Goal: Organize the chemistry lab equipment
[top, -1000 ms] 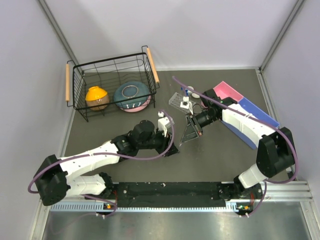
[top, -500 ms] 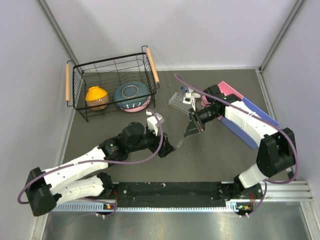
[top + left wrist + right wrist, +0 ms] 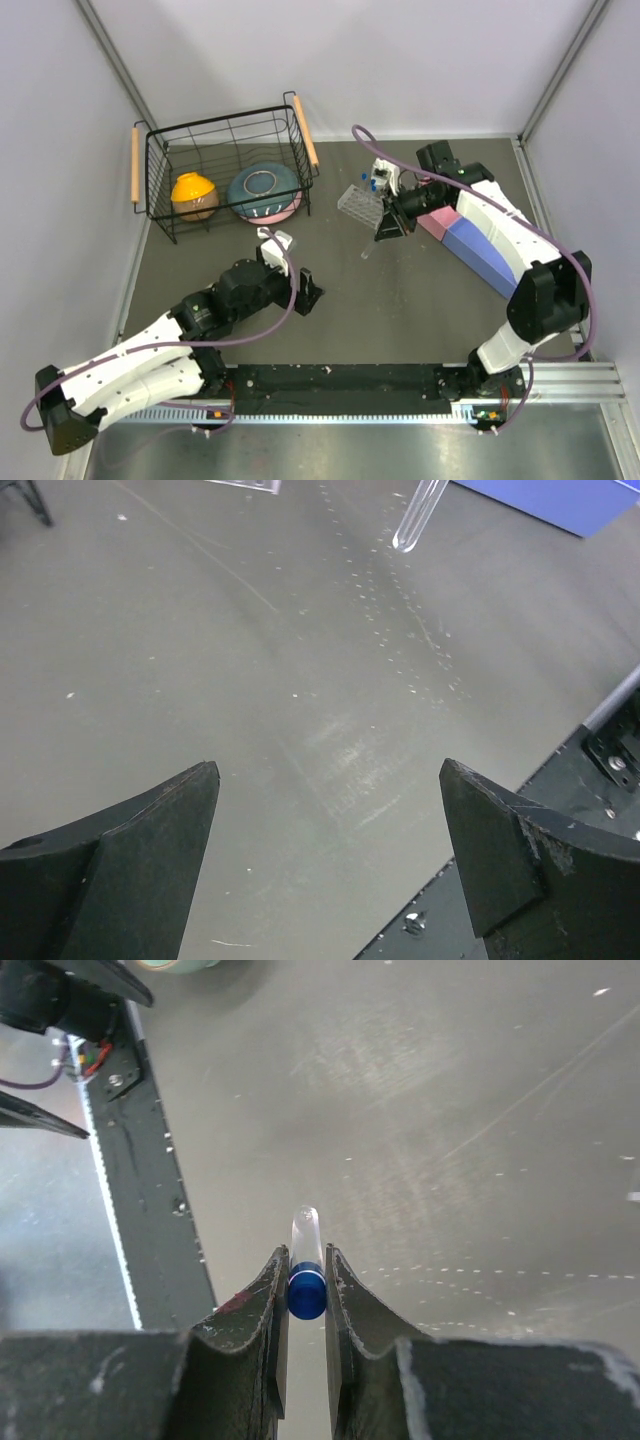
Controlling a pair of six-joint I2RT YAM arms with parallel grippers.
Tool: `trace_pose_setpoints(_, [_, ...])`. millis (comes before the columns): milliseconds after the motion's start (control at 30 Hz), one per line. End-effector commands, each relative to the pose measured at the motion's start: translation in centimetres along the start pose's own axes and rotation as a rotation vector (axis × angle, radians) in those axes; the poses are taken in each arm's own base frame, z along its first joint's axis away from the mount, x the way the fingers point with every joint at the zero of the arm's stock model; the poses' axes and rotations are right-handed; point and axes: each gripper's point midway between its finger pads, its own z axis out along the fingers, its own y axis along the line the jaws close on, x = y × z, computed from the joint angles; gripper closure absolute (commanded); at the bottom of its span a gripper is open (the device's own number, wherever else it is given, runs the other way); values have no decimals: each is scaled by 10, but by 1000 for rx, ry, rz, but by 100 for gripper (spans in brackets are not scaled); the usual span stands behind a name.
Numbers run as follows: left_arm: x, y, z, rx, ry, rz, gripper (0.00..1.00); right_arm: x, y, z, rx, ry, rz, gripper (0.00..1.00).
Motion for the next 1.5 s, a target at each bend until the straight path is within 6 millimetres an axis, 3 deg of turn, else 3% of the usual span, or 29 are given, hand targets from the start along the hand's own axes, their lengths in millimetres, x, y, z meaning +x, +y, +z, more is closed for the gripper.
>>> trace_pose_setpoints(0, [4, 28, 0, -152, -9, -15, 2, -16, -27, -9, 105, 20, -70, 92])
trace_pose_setpoints(200, [14, 46, 1, -250, 12, -43, 2, -36, -61, -19, 256, 47, -133, 92])
trace_pose_setpoints(500, [13, 56, 1, -299, 1, -55, 1, -57, -131, -26, 481, 125, -184, 91])
trace_pose_setpoints(767, [13, 61, 1, -319, -1, -57, 1, -65, -185, -11, 582, 153, -173, 89])
trace_pose_setpoints(1200, [14, 65, 2, -332, 11, -56, 1, -75, -221, 6, 614, 141, -163, 88])
trace_pose_setpoints(1467, [14, 65, 2, -333, 14, -59, 1, -64, -233, 16, 617, 171, -145, 88])
